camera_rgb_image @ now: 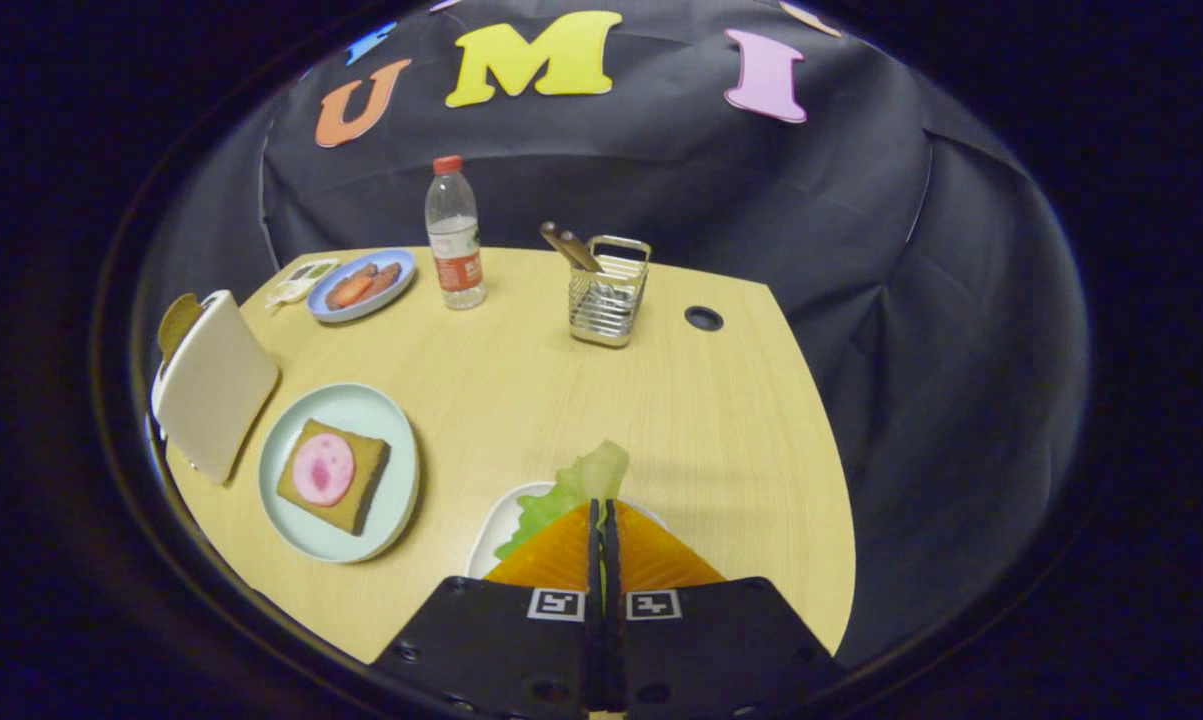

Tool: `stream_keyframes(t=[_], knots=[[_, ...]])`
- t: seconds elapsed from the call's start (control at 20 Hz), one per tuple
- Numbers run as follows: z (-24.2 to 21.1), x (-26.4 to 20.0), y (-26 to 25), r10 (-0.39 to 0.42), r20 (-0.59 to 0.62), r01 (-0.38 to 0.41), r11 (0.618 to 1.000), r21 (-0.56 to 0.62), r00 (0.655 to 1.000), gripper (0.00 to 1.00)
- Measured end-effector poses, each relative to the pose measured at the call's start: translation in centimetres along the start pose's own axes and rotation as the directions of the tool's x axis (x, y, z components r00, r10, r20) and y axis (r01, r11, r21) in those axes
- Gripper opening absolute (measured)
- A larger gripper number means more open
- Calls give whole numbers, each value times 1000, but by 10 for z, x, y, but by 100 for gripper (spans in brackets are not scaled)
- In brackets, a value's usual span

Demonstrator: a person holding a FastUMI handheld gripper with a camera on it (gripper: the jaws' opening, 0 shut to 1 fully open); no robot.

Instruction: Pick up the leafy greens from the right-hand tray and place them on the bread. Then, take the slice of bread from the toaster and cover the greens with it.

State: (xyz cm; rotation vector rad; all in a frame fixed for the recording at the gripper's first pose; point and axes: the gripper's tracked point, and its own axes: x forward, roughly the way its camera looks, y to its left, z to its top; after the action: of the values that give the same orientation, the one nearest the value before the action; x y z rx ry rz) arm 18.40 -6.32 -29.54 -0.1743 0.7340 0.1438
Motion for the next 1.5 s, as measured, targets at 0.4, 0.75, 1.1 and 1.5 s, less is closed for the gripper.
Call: stream_keyframes(t=[0.4, 0.75, 1.1, 1.5], knots=[[10, -68, 75, 27, 80, -23, 998, -51, 996, 0], [17, -95, 158, 46, 87, -39, 996, -78, 995, 0], [35, -93, 241, 99, 70, -91, 990, -108, 993, 1], [28, -44, 297, 192, -41, -195, 976, -99, 981, 1]])
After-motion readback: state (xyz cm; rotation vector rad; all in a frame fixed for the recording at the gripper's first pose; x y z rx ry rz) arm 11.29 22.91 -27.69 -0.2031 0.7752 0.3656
